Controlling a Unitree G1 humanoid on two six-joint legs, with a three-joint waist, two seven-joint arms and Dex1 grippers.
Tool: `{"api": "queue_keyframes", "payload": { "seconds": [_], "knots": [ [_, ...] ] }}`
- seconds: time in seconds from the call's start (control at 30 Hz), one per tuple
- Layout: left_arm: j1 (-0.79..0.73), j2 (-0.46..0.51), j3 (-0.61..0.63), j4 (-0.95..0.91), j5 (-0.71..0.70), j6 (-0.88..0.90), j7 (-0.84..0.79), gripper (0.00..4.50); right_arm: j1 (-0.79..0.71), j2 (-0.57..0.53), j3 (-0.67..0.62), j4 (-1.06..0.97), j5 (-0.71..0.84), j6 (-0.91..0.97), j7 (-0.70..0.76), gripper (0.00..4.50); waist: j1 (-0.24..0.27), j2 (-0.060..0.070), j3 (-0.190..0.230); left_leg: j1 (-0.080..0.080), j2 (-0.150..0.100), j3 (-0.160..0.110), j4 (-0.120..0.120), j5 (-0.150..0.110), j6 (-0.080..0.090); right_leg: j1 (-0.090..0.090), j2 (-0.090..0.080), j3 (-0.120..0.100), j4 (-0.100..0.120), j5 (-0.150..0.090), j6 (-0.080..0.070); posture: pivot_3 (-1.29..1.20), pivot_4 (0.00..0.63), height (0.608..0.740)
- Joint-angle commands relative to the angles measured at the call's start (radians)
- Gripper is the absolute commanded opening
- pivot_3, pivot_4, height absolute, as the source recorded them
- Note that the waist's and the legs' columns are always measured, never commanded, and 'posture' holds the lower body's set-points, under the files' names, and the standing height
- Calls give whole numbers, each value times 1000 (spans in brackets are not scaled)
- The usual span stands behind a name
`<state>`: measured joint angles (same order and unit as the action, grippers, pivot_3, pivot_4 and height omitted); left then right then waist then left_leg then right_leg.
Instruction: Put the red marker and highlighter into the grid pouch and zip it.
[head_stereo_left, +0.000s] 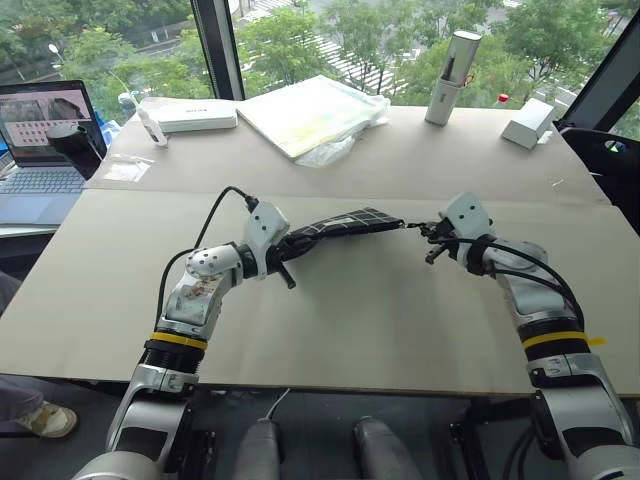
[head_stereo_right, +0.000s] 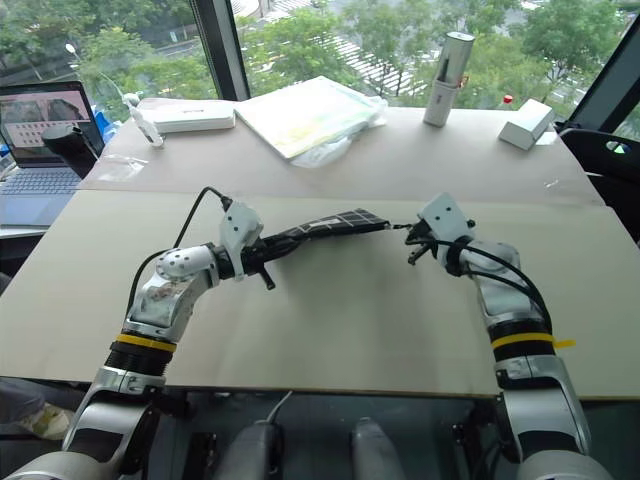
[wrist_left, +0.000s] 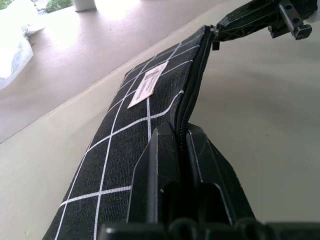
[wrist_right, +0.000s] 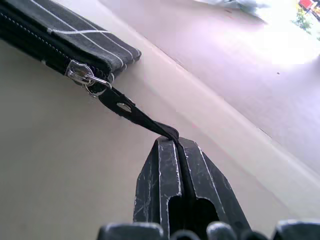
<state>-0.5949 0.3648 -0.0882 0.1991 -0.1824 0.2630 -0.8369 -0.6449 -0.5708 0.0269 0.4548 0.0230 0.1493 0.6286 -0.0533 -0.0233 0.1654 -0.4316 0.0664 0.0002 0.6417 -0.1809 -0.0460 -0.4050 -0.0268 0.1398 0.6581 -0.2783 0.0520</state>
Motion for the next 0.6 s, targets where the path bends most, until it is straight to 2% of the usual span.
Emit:
{"api": "queue_keyframes", "payload": {
  "seconds": [0.03,0.23,0.3,0.33,0.47,0.6],
  "knots": [
    [-24,12,25,-12,-14,-24,1,0,10,8,-27,-16,22,-24,0,1452,0,0,0,0,0,0,0,0,0,0,0,0,0,0,0,0,150,737],
    [-27,12,22,-5,-13,-28,-4,0,45,47,-25,-109,87,37,81,3535,4,0,0,0,0,0,0,0,0,0,0,0,0,0,0,0,150,737],
    [-27,10,21,-6,-13,-29,-5,0,76,35,-29,-149,132,98,150,4282,7,0,0,0,0,0,0,0,0,0,0,0,0,0,0,0,150,737],
    [-26,9,20,-7,-14,-31,-8,0,106,9,-27,-169,153,135,200,4468,8,0,0,0,0,0,0,0,0,1,0,0,0,0,0,0,150,737],
    [-21,2,14,-16,-32,-53,-40,0,181,-71,-56,-199,178,189,259,4468,21,0,0,0,-1,0,1,0,0,2,-1,0,-2,0,0,0,150,737],
    [-14,3,-22,-20,-45,-130,-145,0,356,-185,-124,-332,282,231,398,4468,29,0,0,-1,-1,0,1,0,0,2,-1,0,-2,0,1,0,150,737]
  ]
}}
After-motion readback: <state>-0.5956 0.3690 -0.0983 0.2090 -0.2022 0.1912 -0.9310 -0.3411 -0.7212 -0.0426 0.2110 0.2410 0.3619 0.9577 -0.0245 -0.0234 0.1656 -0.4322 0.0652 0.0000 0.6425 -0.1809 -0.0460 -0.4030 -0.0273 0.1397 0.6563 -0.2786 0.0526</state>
